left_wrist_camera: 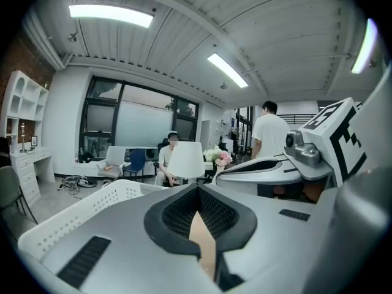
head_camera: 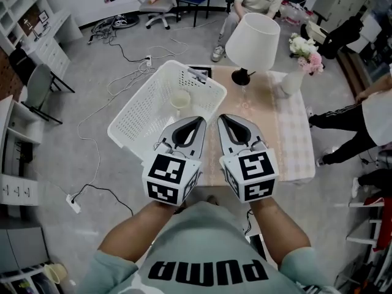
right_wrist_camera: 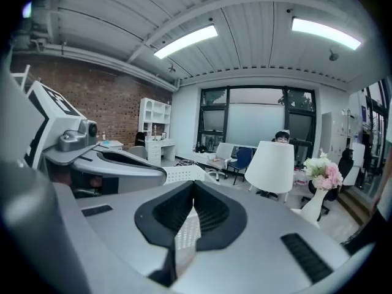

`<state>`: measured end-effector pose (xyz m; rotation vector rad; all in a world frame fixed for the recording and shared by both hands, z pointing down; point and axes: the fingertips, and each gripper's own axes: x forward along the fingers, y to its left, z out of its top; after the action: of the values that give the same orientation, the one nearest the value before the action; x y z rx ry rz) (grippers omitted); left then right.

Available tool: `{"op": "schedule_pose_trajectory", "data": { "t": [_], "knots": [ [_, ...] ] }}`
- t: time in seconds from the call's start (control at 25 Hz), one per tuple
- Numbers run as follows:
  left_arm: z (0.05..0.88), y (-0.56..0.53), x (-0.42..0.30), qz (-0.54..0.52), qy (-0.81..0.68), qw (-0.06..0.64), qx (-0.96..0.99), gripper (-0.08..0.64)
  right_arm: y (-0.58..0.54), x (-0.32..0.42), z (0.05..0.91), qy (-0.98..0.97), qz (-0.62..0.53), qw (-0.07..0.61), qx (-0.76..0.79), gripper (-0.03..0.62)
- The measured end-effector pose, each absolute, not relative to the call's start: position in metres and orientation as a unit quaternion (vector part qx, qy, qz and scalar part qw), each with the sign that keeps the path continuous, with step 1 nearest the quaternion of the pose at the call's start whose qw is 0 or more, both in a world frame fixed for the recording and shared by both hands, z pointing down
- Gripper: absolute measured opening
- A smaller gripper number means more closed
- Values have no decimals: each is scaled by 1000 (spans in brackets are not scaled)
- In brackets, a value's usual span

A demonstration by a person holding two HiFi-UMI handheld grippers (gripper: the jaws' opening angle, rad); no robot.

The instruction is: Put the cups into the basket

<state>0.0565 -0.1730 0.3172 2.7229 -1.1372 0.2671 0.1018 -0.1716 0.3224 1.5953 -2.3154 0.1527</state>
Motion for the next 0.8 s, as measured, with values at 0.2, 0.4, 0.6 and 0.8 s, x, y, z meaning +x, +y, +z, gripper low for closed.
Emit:
{"op": "schedule_pose_trajectory", "data": {
  "t": [0.2, 0.4, 0.6, 0.8],
  "knots": [
    [329, -146, 87, 98, -349, 76, 929, 3, -143, 133, 341, -792, 63, 173, 582, 17],
    [346, -130, 107, 107, -322, 71, 938, 3, -120, 156, 362, -773, 77, 182, 603, 17],
    [371, -114, 125, 114, -295, 76, 946, 3, -101, 169, 379, -756, 83, 189, 621, 17],
    [401, -96, 140, 128, -257, 105, 952, 3, -81, 182, 399, -739, 94, 194, 639, 17]
  ]
}}
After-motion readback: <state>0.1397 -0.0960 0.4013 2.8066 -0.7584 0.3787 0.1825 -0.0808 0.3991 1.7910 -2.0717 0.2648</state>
